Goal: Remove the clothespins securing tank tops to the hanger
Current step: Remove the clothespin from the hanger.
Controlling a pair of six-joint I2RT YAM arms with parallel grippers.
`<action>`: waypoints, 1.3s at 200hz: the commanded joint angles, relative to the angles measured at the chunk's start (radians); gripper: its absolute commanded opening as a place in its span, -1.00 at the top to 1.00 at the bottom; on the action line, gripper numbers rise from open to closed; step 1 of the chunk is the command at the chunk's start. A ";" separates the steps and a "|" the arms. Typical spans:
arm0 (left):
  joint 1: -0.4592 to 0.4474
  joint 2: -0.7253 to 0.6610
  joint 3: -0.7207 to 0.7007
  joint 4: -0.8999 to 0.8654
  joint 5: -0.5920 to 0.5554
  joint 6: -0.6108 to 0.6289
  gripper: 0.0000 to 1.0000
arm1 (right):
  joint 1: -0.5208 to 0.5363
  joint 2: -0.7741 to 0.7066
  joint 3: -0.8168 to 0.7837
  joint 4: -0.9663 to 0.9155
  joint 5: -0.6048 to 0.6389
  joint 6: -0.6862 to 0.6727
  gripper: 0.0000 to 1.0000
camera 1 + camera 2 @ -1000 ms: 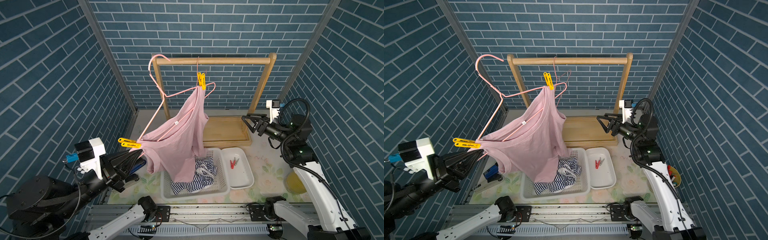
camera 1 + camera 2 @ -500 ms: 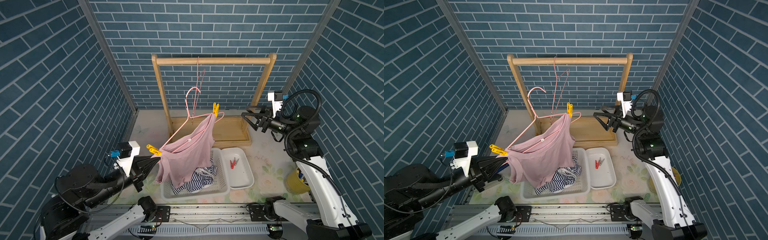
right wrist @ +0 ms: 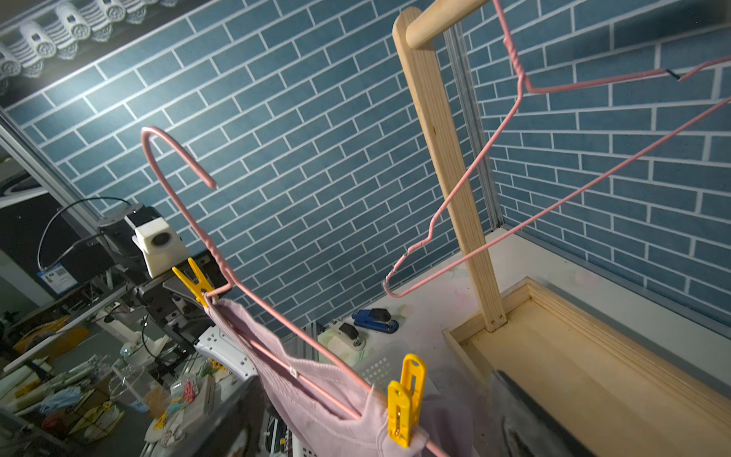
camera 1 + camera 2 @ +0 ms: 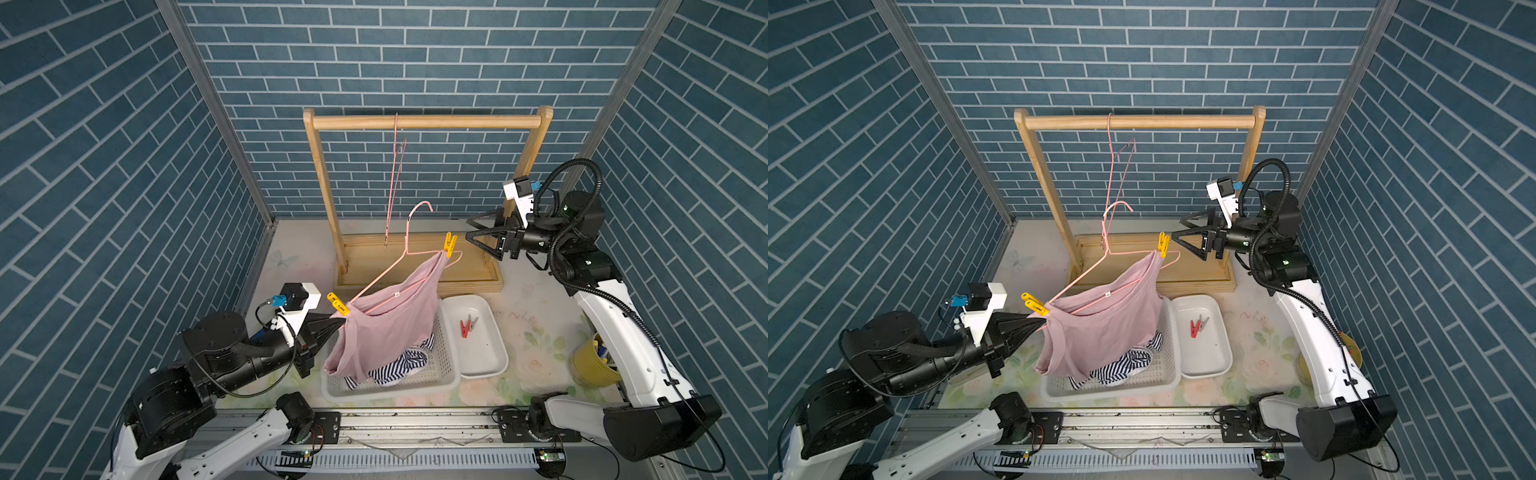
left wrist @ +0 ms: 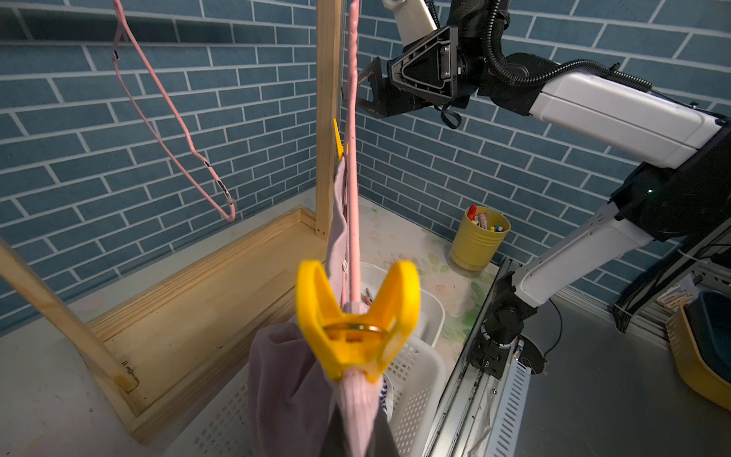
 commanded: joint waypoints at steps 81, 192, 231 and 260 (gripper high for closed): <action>0.001 0.074 0.022 0.117 0.034 0.064 1.00 | -0.036 0.162 0.226 -0.621 -0.389 -0.664 -0.51; 0.003 0.120 0.063 0.120 0.034 0.082 1.00 | -0.125 0.304 0.350 -0.983 -0.451 -1.001 -0.52; 0.003 0.127 0.057 0.134 0.037 0.080 1.00 | -0.114 0.335 0.362 -0.972 -0.471 -1.007 -0.47; 0.003 0.130 0.055 0.142 0.050 0.077 1.00 | -0.100 0.356 0.386 -0.975 -0.471 -1.009 -0.45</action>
